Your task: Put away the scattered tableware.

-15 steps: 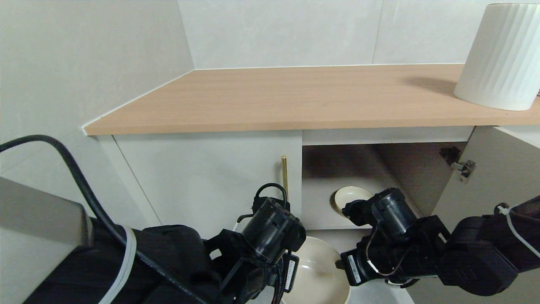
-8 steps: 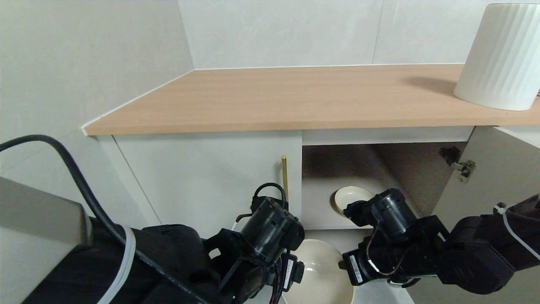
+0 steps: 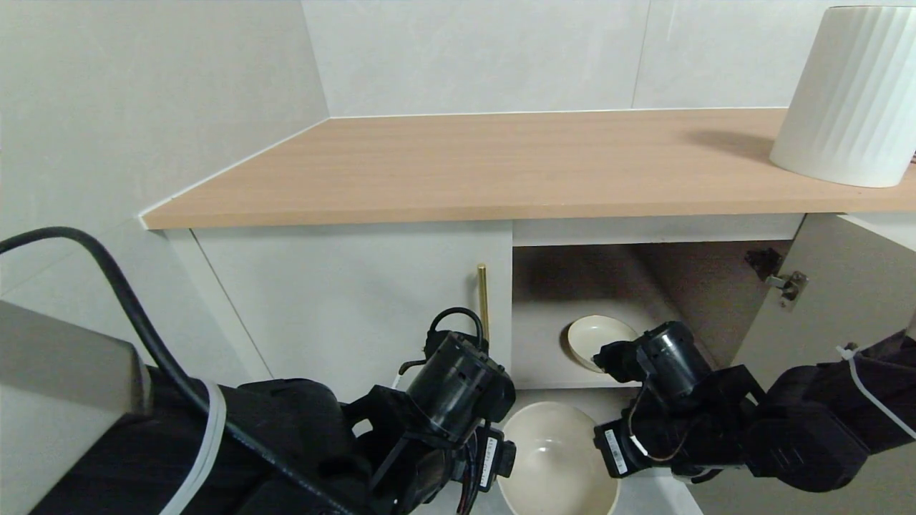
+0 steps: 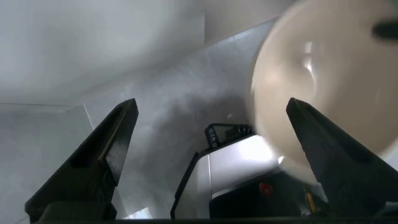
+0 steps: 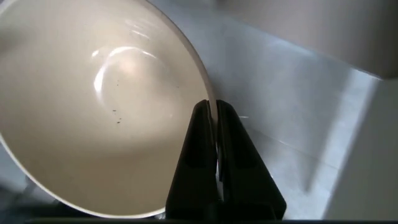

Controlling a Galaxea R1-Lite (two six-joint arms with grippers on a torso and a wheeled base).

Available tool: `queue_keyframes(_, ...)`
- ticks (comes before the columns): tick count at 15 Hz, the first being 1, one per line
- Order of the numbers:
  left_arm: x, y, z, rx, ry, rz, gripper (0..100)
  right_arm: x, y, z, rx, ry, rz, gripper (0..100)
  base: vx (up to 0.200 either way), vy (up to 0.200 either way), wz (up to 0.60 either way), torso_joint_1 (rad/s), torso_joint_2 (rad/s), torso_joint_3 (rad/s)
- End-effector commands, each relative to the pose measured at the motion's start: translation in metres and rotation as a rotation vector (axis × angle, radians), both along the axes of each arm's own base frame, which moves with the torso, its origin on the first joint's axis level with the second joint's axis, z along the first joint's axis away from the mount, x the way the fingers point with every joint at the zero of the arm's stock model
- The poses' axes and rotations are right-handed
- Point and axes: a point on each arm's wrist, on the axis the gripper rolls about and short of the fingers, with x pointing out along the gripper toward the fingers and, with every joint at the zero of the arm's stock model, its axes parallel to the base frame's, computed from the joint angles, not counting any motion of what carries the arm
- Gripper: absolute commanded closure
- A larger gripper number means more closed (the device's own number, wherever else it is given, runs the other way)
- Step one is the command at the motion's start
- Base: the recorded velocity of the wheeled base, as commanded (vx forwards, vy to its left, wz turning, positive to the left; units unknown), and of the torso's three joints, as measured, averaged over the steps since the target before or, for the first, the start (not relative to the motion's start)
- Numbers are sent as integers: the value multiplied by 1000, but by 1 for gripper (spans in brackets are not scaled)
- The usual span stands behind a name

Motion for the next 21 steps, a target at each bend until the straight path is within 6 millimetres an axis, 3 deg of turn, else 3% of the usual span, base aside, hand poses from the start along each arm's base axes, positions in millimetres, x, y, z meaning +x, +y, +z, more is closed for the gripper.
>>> queue_keyframes(1,0,0,1,-1,-2,0,0,18,-16,-5,-8,2,-85,100,0,0,0,0,0,0)
queue_keyframes(4,0,1,1,-2,-3,2,0,49,-34,-6,30,-23,-201,100,0,0,0,0,0,0)
queue_keyframes(10,0,0,1,-1,-2,2,0,96,-40,-7,182,-159,-495,100,0,0,0,0,0,0)
queue_keyframes(15,0,1,1,-2,-3,2,0,123,-53,-3,242,-210,-659,100,0,0,0,0,0,0)
queue_keyframes(21,1,0,1,-11,-2,9,0,143,-69,-17,218,-223,-746,100,0,0,0,0,0,0)
